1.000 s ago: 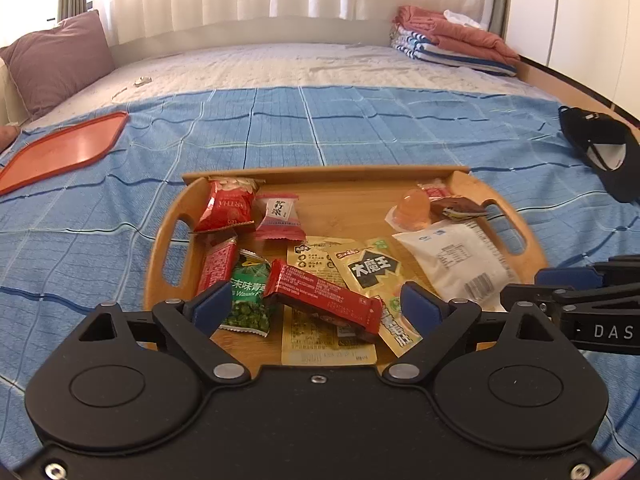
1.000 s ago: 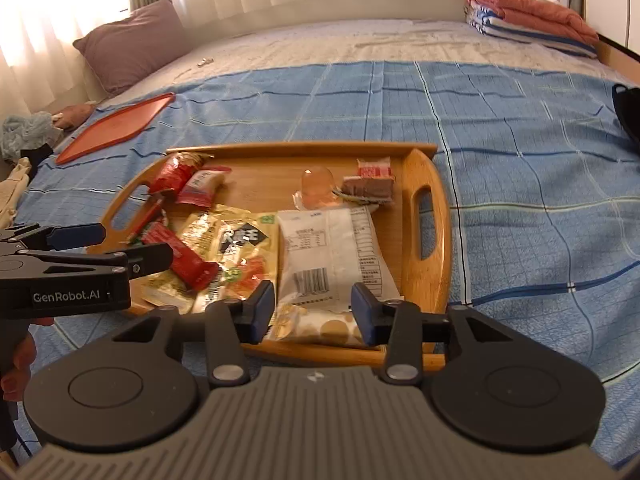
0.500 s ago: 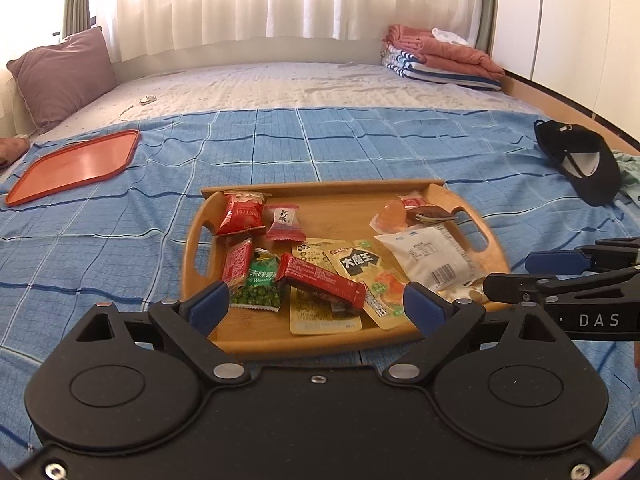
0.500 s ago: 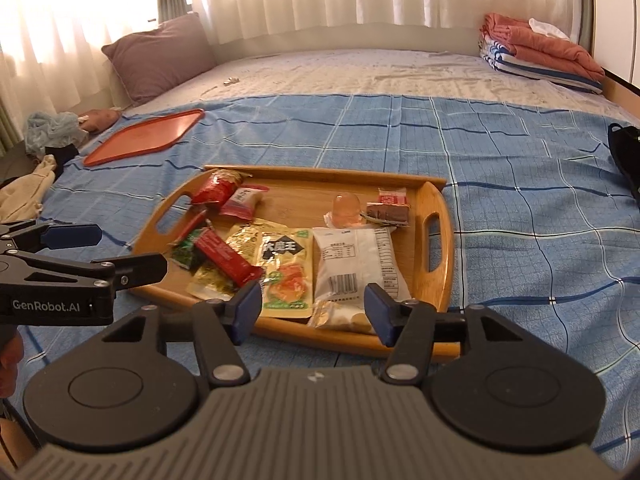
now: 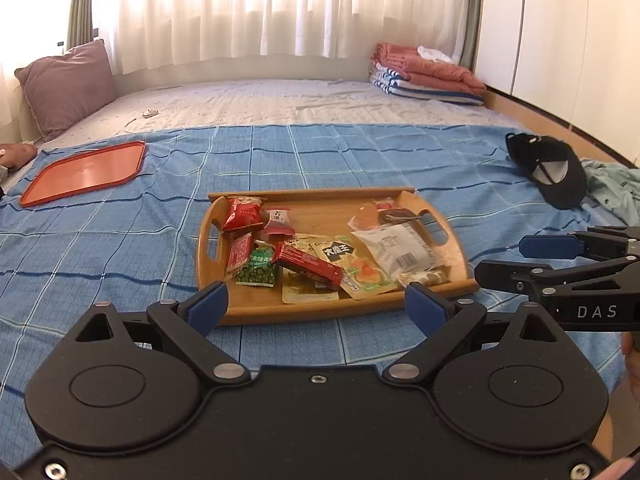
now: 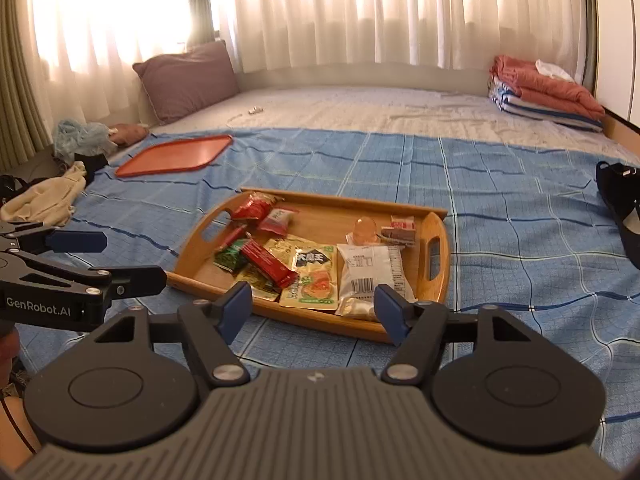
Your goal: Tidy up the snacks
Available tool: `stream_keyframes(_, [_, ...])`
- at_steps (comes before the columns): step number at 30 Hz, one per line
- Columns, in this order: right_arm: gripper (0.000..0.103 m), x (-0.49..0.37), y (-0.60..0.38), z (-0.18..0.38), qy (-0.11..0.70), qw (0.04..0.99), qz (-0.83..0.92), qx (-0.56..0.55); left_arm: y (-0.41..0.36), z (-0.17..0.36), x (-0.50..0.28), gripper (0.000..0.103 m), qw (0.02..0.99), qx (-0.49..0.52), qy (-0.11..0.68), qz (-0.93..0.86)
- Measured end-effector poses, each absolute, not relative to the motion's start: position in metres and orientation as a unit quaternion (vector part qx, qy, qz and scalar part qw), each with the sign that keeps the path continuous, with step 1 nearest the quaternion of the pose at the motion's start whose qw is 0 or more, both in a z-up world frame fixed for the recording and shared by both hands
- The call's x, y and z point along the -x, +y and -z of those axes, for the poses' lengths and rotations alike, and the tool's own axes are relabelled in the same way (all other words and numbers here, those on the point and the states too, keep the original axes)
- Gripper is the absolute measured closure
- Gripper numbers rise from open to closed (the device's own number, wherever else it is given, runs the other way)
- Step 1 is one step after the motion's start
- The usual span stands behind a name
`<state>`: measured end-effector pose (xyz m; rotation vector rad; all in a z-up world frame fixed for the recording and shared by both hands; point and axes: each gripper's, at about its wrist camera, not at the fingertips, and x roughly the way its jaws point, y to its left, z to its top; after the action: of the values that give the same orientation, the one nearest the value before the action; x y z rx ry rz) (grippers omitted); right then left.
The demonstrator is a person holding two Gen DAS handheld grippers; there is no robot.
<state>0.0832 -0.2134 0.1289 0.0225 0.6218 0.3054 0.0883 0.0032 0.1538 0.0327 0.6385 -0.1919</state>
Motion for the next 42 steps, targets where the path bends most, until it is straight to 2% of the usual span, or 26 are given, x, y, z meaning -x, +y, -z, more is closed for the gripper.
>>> stream_keyframes(19, [0.020,-0.023,-0.209,-0.110,0.276,0.951,-0.139,-0.009,0.017,-0.135,-0.021,0.006,0.951,0.005,0.300,0.073])
stream_keyframes(30, [0.015,-0.015,-0.208,-0.064,0.273,0.956,-0.108,0.001,0.015,-0.078,-0.023,0.006,0.951,-0.001,0.305,0.047])
stream_keyframes(42, [0.015,-0.023,-0.201,-0.003,0.306,0.949,-0.079,0.013,0.008,-0.008,-0.044,0.006,0.942,-0.008,0.336,0.027])
